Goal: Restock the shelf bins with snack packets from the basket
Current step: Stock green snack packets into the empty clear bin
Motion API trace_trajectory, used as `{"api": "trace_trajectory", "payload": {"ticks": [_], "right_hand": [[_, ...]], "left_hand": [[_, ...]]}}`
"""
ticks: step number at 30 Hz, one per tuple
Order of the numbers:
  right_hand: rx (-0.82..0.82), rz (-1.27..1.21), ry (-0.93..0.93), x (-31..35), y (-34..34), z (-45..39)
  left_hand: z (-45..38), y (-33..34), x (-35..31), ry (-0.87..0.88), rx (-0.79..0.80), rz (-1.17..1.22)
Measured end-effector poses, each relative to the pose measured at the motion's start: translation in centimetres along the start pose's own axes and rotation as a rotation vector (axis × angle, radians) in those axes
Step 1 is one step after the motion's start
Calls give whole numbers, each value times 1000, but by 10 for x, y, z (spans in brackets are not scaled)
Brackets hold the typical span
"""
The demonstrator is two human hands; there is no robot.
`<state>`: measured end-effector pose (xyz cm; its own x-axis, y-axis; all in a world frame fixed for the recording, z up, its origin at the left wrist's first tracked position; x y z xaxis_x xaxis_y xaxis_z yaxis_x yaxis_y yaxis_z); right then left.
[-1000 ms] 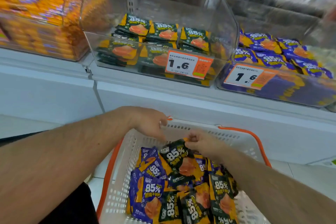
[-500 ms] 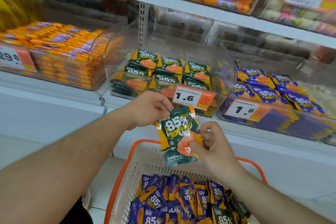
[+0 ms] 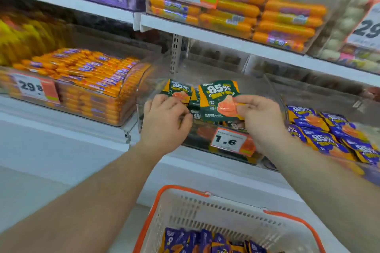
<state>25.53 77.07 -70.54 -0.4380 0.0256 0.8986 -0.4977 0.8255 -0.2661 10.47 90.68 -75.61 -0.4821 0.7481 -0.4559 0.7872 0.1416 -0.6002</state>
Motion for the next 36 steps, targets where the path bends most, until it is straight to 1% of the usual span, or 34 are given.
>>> {"api": "trace_trajectory", "payload": {"ticks": [3,7,10,13,15,18,20,29,31,34,36], "right_hand": [[16,-25,109,-5,39,-47],[91,57,212,-6,93,-88],[208,69,215,-3,119,-100],[282,118,195,-14,137,-110],[321,256,155,-24,151,-120],[408,741,15,-38,165,-127],[463,863,-40,-41,172,-123],[617,992,-86,-35,168,-111],[625,1019,-104,-29,165,-109],[540,943,-119,-16,150,-104],[476,867,-191,-4,136,-93]], "left_hand": [[3,7,0,4,9,-70],[2,10,0,-1,2,-105],[3,10,-3,-15,-8,-109],[2,9,-6,-19,-7,-114],[2,10,-5,-20,-3,-102],[2,9,-3,-26,0,-91],[1,9,-4,-32,11,-91],[1,8,-6,-40,43,-96],[0,8,-7,-62,44,-94],[0,8,-10,-113,77,-80],[1,7,-14,-113,117,-59]]}}
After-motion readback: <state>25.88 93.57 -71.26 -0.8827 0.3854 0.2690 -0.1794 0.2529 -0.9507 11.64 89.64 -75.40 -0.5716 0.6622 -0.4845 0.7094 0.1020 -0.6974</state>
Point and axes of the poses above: each hand's wrist, its own z-axis away from the middle knuckle, its own y-axis out of the palm, x = y × z, the point moved 3 cm from there along -z, towards the middle knuckle, and after that the axes turned 12 degrees about -y, right-handed, at the moved point
